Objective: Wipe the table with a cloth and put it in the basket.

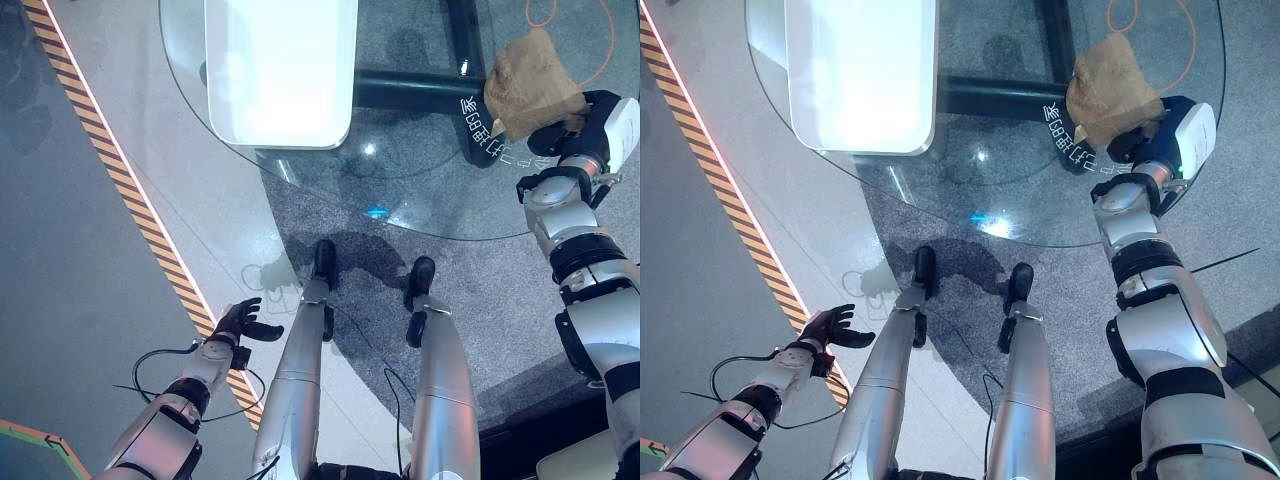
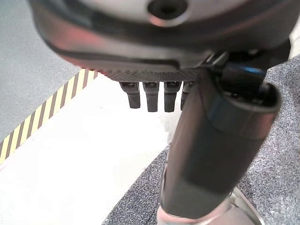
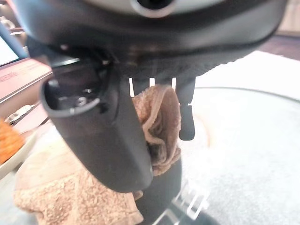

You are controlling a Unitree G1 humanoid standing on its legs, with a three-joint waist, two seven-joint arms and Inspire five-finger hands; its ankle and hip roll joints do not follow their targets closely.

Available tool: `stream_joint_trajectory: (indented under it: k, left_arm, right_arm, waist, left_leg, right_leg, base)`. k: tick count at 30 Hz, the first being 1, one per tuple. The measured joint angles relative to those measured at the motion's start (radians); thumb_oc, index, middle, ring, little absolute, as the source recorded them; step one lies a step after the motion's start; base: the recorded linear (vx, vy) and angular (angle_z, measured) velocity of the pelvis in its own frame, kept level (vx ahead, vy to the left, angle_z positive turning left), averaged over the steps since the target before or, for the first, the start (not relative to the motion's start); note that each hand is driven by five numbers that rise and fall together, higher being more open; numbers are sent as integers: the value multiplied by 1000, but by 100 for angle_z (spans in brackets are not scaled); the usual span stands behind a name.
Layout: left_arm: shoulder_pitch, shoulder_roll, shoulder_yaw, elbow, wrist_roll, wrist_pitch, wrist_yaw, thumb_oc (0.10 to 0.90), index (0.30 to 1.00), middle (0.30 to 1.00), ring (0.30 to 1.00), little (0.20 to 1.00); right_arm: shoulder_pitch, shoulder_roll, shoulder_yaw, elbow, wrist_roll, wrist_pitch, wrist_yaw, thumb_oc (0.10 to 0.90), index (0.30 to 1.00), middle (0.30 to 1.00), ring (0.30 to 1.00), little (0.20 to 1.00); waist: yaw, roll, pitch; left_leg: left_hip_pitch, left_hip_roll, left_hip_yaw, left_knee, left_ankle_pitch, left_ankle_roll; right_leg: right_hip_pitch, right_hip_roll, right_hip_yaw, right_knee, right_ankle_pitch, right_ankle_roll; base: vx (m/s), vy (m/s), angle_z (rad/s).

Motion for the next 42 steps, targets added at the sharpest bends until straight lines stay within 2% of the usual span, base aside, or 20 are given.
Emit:
stream_joint_trajectory:
  k: [10, 34, 42]
  left_arm:
    - [-7, 2, 4, 3, 0, -1, -18, 800, 900, 900, 900, 900]
    - [-7, 35, 17, 12, 0, -8, -20, 800, 900, 900, 900, 900]
    - [-7, 36, 17, 19, 0, -7, -21, 800, 900, 900, 900, 900]
  right_arm:
    - [18, -1, -35, 8, 57, -1, -20, 100, 300, 300, 300, 200]
    - [37, -14, -108, 69, 170, -20, -63, 100, 300, 300, 300, 200]
    - [45, -17, -115, 61, 179, -31, -63, 100, 300, 300, 300, 200]
  waist:
    - [-4, -13, 1]
    - [-9, -20, 2]
    - [-25, -20, 2]
  left_leg:
    - [-4, 1, -1, 2, 0, 1]
    - [-7, 6, 1, 1, -1, 1]
    - [-8, 5, 2, 1, -2, 3]
  right_leg:
    - [-1, 3, 1, -5, 2, -4]
    - [0, 10, 2, -20, 9, -4]
    - [0, 10, 3, -22, 13, 1]
  base:
    - [0, 0, 0]
    - [0, 0, 0]
    - [0, 0, 0]
